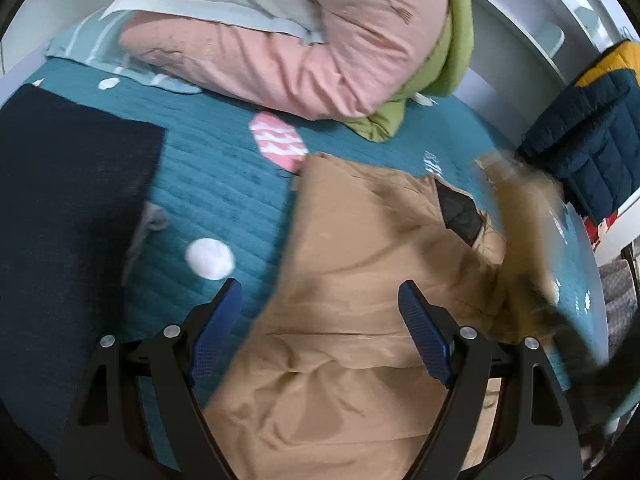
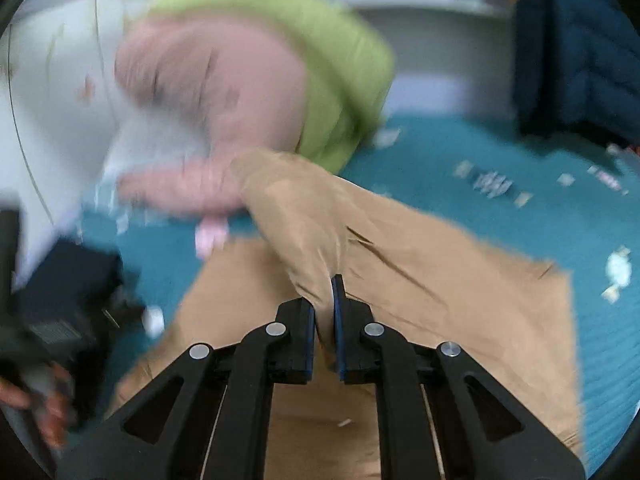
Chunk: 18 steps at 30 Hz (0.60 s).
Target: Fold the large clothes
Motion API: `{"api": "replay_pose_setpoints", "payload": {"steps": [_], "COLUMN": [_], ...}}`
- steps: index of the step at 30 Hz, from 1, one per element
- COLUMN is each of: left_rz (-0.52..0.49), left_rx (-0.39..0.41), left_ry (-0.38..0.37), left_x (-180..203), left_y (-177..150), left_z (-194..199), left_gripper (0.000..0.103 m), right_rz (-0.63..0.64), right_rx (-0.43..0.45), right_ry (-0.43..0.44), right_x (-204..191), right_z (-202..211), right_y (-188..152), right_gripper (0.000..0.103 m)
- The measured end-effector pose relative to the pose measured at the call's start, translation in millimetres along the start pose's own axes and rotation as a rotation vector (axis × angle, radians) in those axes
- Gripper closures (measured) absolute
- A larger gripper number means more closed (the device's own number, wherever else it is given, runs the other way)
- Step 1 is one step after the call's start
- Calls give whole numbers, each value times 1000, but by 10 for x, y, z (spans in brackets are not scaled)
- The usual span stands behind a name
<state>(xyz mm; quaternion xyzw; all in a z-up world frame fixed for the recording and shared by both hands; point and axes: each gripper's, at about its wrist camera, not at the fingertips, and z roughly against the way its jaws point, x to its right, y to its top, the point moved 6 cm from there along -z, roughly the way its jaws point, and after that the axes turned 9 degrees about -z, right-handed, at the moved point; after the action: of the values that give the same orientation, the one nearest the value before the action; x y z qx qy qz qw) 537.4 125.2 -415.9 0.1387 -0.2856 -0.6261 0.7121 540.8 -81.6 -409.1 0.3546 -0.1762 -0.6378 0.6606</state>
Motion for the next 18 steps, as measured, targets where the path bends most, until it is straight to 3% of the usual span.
{"api": "replay_pose_setpoints", "payload": {"steps": [3,8,9,13,15,18], "left_rz": [3,10,9,-5,-28,-109], "left_rx": [7,13,16,25,10,-29], "left_ry": [5,-9,-11,-37,-63,-105], "left_x": [-95,-118,-88,96,294,716], "left_y": [8,33,46,116,153,179], "left_z": [67,99,108,92,15,-189], "left_gripper": [20,19,19,18,17,17], "right_rz": [47,19,7,-29,-92,-279], "right_rx": [-89,-141,-139,-73,-28,-42], "right_ry": [-23,82,121,153,110,71], "right_x": [-107,-133,-143,-28,300,1002], "right_z": [-301,-233,-142,334,556,664], "right_y": [-321,-455,-411,-211,-74,29], "right_gripper": [89,38,34,32,32,33]}}
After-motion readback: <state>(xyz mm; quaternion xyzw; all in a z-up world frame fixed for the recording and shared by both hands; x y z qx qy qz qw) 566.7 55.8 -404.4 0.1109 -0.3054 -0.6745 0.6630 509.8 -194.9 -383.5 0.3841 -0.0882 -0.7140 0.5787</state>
